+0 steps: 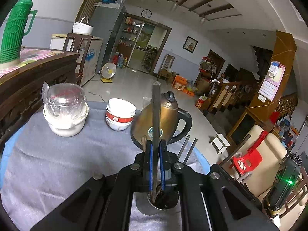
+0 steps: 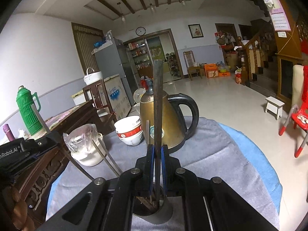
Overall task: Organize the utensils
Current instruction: 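Lower both chopsticks into the grey holder cup and open both tools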
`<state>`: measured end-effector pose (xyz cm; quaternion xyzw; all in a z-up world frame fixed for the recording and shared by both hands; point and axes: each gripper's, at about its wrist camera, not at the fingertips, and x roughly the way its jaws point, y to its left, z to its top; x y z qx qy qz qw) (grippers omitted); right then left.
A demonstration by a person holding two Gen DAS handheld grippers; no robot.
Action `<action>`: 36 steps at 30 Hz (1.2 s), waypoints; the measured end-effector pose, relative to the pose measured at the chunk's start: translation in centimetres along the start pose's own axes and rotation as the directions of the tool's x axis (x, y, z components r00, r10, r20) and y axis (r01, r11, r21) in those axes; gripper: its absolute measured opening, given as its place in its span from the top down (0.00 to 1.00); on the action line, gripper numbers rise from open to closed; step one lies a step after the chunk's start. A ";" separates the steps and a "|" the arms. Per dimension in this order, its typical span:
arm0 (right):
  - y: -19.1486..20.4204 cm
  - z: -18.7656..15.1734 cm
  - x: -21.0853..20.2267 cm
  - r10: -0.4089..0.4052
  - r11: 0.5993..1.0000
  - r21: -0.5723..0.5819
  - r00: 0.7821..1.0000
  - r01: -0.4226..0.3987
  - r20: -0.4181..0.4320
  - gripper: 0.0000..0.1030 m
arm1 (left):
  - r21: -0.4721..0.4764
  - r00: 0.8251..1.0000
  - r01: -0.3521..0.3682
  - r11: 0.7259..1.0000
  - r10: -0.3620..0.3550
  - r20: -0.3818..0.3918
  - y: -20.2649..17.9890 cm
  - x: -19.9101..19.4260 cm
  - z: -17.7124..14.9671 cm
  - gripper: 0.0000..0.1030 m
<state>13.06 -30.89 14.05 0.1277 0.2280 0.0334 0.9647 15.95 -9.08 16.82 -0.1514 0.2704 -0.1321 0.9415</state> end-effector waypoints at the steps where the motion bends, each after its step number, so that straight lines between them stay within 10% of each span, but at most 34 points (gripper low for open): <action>1: 0.1 -0.1 0.2 0.000 1.000 -0.002 1.000 0.000 -0.004 0.92 | 0.000 1.000 -0.001 1.000 0.001 -0.002 0.0 0.1 0.0 0.93; 32: -0.5 -3.1 5.1 -0.001 0.999 -0.044 0.975 -0.009 -0.222 0.90 | 0.018 0.968 0.024 1.000 -0.019 -0.252 -0.1 5.1 -3.5 0.94; 34: -0.6 -2.8 4.7 -0.016 0.999 -0.046 0.977 0.006 -0.215 0.84 | 0.013 0.969 0.027 1.000 -0.023 -0.246 0.0 4.3 -3.1 0.91; 36: -0.7 -2.4 3.8 -0.026 0.999 -0.039 0.981 0.019 -0.194 0.49 | 0.007 0.971 0.034 0.999 -0.031 -0.236 0.3 3.3 -2.5 0.81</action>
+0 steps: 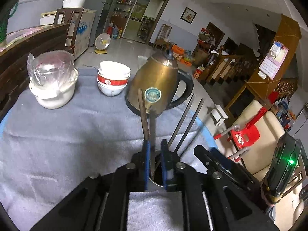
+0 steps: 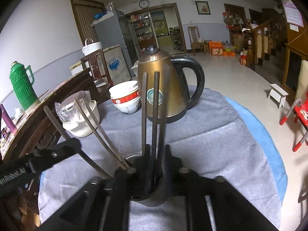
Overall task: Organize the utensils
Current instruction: 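Lower both chopsticks into the grey holder cup and open both tools, then move both open tools back over the last two chopsticks on the cloth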
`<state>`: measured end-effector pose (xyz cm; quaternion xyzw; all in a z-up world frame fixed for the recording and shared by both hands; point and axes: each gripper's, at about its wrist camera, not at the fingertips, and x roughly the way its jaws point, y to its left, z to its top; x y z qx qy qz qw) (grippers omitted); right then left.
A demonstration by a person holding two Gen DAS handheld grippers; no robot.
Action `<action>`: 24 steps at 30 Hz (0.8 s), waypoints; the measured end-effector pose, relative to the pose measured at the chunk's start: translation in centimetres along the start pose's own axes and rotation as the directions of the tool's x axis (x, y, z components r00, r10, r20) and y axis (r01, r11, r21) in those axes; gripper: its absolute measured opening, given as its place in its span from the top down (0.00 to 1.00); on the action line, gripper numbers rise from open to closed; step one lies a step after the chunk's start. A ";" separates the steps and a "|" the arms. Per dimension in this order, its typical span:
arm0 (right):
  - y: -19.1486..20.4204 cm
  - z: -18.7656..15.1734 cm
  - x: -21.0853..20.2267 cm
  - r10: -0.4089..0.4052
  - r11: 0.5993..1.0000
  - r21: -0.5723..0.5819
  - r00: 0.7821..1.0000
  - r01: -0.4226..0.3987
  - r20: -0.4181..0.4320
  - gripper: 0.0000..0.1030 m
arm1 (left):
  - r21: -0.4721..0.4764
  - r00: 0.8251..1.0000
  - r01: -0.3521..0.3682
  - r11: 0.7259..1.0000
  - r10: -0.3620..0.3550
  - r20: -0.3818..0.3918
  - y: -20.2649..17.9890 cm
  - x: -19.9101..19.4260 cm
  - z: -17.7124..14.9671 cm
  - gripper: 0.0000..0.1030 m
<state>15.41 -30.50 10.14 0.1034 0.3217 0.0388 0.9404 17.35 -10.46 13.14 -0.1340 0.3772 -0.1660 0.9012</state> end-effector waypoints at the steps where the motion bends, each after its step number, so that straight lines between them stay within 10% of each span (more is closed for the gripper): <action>1: -0.1 0.2 -0.7 -0.008 1.000 0.008 1.000 0.008 0.019 0.40 | -0.003 1.000 0.005 1.000 -0.005 0.011 0.2 -0.8 0.1 0.71; 11: 0.4 -1.5 -7.4 0.007 1.000 0.014 0.996 -0.008 0.089 0.36 | 0.028 0.984 -0.137 0.990 0.132 0.123 5.5 -8.5 -3.4 0.20; 17: 2.7 -8.5 -4.5 0.070 0.996 -0.044 0.985 -0.078 -0.159 0.36 | 0.007 0.959 -0.268 0.963 0.267 -0.099 12.1 -6.4 -9.5 0.19; 24: 6.3 -15.1 0.4 0.129 0.983 -0.066 0.895 -0.173 -0.426 0.37 | 0.012 0.885 -0.354 0.935 0.339 -0.319 16.5 -3.7 -14.8 0.19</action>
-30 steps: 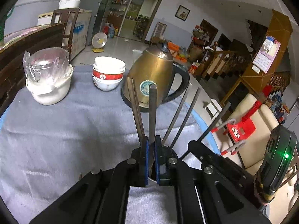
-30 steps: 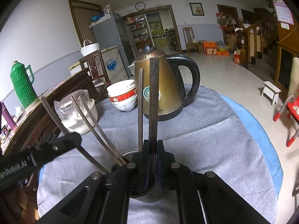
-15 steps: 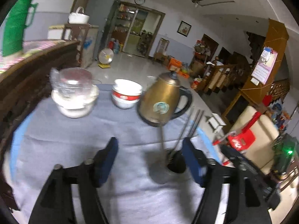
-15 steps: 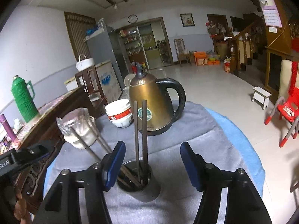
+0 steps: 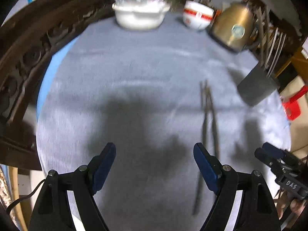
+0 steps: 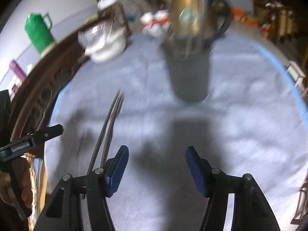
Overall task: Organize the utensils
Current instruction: 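Move both open tools back over the last two chopsticks on the cloth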
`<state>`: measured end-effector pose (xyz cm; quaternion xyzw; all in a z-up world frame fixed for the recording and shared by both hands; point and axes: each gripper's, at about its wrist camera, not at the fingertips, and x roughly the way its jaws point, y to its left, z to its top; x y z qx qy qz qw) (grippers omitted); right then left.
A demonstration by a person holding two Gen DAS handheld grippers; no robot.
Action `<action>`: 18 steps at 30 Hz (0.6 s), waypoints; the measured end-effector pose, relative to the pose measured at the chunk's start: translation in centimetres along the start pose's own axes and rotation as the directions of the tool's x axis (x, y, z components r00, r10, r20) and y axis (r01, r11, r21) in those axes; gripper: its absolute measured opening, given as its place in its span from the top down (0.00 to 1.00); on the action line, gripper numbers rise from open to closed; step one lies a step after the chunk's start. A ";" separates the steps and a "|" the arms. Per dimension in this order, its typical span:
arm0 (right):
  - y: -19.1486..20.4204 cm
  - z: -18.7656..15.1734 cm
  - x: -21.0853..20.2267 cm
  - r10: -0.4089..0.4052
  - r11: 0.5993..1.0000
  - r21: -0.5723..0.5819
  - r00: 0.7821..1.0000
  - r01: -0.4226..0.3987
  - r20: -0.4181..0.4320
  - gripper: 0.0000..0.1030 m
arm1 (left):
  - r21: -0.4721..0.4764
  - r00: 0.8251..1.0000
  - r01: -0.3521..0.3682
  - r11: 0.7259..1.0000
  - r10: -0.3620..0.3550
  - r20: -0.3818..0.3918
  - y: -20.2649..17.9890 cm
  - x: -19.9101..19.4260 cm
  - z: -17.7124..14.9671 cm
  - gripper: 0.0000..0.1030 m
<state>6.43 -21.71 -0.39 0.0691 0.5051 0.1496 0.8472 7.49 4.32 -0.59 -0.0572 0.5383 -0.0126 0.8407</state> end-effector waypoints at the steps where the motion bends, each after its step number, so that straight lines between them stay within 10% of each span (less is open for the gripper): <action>1: 0.3 -0.2 0.6 0.012 1.000 -0.004 1.000 -0.012 -0.024 0.37 | 0.009 1.000 -0.004 1.000 0.004 -0.009 0.0 0.2 -0.3 0.19; 18: 5.0 3.5 6.9 0.077 0.996 0.061 0.975 -0.066 -0.207 0.70 | 0.048 0.997 -0.020 0.999 0.023 -0.073 1.2 1.4 -2.2 0.19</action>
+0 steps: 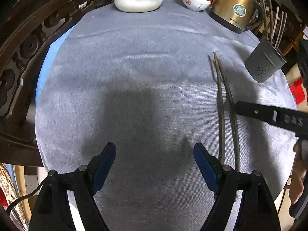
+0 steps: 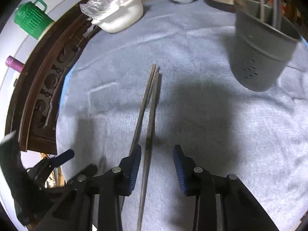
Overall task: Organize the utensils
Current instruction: 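Move both open tools back over the last two chopsticks on the cloth, then close the right tool on one chopstick while the left tool grasps the last one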
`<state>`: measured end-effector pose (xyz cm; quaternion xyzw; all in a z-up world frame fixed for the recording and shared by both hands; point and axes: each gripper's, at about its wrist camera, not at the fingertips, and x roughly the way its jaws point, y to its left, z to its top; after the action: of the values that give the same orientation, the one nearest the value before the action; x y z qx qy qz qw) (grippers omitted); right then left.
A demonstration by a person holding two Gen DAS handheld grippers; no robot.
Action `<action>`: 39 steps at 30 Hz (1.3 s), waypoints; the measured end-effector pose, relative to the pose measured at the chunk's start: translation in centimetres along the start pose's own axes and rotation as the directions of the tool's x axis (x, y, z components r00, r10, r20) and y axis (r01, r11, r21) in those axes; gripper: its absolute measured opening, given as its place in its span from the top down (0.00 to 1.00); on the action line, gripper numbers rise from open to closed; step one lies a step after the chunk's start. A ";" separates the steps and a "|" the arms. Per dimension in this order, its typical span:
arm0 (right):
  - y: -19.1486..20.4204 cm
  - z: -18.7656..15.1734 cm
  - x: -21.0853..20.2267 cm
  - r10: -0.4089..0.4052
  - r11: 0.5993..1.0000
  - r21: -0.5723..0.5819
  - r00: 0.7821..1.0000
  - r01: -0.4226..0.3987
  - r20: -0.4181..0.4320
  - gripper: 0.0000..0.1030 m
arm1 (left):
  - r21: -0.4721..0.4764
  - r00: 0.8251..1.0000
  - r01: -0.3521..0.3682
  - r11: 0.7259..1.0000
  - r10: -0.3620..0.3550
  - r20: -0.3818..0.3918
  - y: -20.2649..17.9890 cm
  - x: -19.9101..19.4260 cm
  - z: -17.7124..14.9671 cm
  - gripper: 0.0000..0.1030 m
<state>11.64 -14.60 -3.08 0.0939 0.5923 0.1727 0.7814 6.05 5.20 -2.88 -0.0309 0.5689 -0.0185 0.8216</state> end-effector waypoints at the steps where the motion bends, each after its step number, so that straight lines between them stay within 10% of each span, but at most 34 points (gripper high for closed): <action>1: 0.2 0.3 0.4 -0.008 1.000 0.004 1.000 0.008 -0.008 0.73 | -0.006 1.000 0.003 1.000 -0.003 -0.001 0.2 0.0 -0.1 0.19; 9: 1.8 2.0 2.3 -0.078 0.997 -0.022 0.995 0.077 -0.056 0.91 | -0.020 1.000 0.018 1.000 -0.018 -0.007 0.8 -0.5 0.1 0.19; 30: -6.8 -0.8 -1.7 -0.159 0.986 -0.058 0.983 0.154 -0.088 0.92 | 0.104 0.982 0.083 0.991 -0.064 -0.176 -8.6 1.7 7.3 0.23; 39: -7.1 -0.2 -1.3 -0.131 0.990 -0.079 0.982 0.121 -0.137 0.92 | 0.132 0.955 0.037 0.991 0.004 -0.296 -9.7 4.6 8.8 0.73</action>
<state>12.30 -21.67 -4.48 0.0162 0.6444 0.1498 0.7497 15.95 -4.48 -3.34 0.0234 0.6823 -0.0685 0.7275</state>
